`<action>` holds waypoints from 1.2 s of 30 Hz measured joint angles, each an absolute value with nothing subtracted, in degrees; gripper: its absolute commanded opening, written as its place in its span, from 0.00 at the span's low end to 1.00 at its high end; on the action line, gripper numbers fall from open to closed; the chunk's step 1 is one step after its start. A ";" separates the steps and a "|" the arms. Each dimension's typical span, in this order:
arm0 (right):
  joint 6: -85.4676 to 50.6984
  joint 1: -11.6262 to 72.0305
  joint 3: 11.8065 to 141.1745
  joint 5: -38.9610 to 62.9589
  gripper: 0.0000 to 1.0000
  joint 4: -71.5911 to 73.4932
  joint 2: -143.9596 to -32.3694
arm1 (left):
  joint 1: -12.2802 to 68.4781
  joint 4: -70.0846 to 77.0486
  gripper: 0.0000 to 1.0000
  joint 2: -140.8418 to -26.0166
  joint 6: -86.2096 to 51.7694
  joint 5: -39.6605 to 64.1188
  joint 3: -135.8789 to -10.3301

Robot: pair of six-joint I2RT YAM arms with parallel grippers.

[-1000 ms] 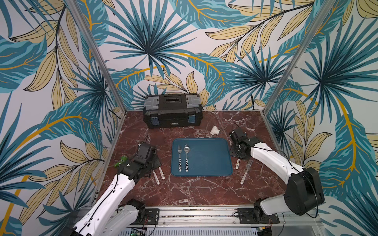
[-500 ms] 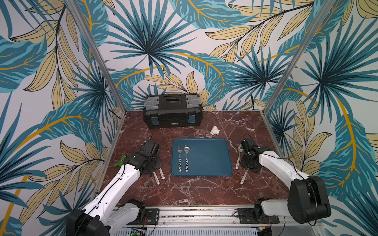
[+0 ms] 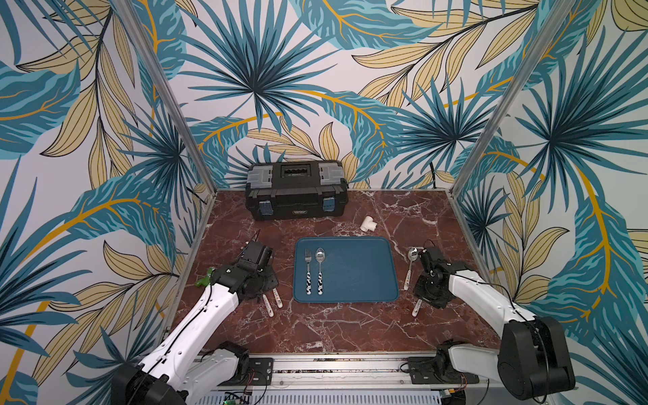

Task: Set the spoon and fork side by side
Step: Pick up the fork at the center of the board.

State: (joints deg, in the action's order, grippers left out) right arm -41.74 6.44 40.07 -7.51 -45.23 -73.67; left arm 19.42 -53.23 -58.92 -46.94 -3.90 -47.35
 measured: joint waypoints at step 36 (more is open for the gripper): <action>-39.81 6.07 38.35 -5.30 0.13 -40.58 -77.36 | 19.42 -52.90 0.49 -58.70 -46.94 -3.84 -47.35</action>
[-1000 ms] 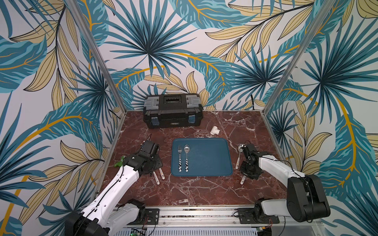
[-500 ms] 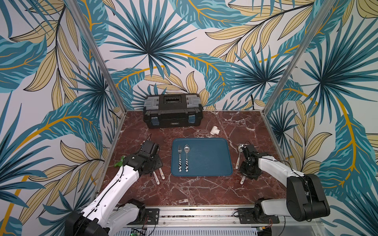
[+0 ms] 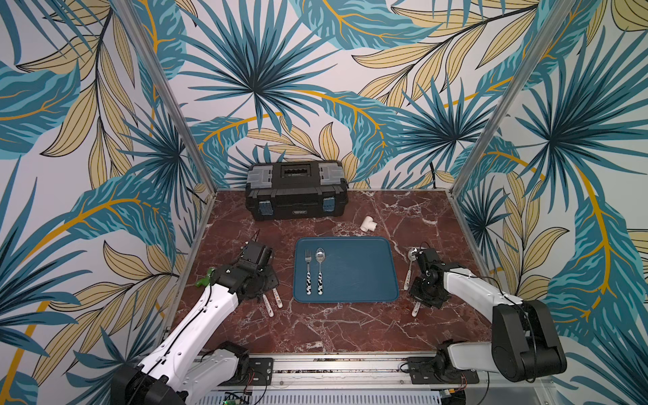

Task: Set the spoon and fork side by side
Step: Pick up the fork at the center of the board, then place the fork on the tray.

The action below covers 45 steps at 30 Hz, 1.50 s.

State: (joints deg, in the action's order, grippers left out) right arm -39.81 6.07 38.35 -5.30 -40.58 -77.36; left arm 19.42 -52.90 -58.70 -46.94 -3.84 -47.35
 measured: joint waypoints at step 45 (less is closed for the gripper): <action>-43.33 42.48 87.02 0.10 0.14 -45.98 -114.93 | 19.40 -53.15 0.52 -56.71 -47.79 -3.57 -47.94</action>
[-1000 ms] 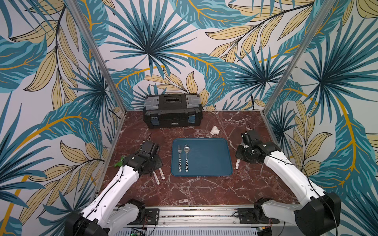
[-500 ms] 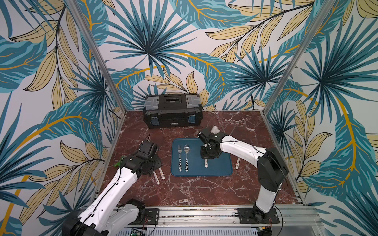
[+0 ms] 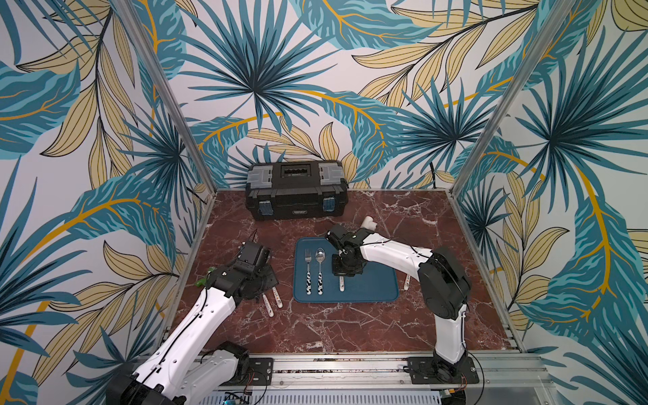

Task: Set the spoon and fork side by side
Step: Place the fork on the tray.

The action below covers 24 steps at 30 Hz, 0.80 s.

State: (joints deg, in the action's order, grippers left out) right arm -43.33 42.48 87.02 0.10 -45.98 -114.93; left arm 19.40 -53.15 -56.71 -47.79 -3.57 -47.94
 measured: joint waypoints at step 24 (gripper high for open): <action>-43.97 42.96 87.88 -0.10 0.18 -46.30 -118.69 | 19.38 -52.31 0.52 -56.86 -47.35 -3.64 -47.92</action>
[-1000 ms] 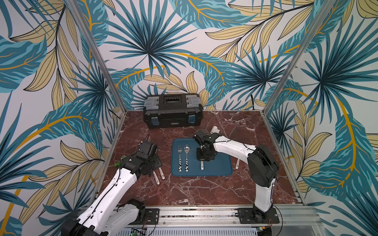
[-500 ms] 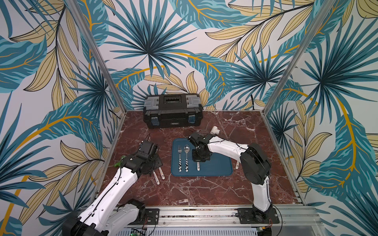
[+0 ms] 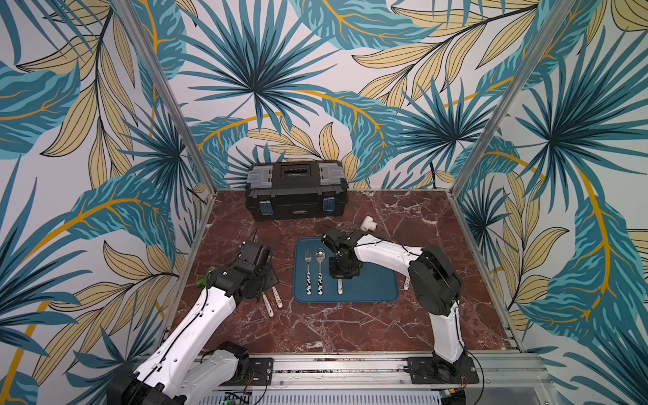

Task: Set the spoon and fork side by side
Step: Place the fork on the tray, then pick up the spoon from the center of the board.

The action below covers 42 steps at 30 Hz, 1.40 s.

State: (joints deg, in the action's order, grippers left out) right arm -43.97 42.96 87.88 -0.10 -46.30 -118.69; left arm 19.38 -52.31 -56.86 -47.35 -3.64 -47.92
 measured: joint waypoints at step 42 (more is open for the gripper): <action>-43.51 43.72 89.12 -2.37 0.47 -46.41 -98.61 | 13.98 -59.02 0.54 -57.34 -54.94 -9.37 -45.50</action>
State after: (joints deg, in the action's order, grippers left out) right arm -43.51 43.72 89.12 -2.37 -46.41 -98.61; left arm 13.98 -59.02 -57.34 -54.94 -9.37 -45.50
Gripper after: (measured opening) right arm 0.471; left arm 0.565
